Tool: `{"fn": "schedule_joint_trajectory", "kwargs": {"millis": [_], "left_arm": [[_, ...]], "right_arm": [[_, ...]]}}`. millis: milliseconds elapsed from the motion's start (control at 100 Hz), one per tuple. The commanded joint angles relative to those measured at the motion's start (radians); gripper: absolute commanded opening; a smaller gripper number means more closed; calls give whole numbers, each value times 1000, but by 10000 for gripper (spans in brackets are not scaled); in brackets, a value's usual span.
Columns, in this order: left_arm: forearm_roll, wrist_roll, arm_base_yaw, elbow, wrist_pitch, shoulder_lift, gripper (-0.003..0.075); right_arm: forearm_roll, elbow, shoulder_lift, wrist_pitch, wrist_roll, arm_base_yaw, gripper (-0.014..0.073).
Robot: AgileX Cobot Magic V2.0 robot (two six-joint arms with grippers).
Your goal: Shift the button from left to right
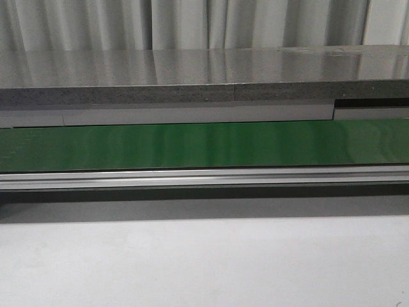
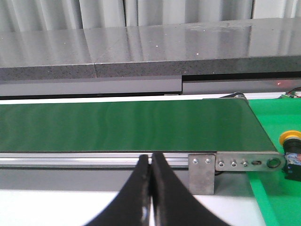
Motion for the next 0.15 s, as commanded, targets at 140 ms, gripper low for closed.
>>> {"fn": "schedule_joint_trajectory", "kwargs": {"millis": [140], "left_arm": [[0, -11, -7, 47, -85, -30, -21]], "right_arm": [[-13, -16, -19, -86, -1, 2, -67]]}}
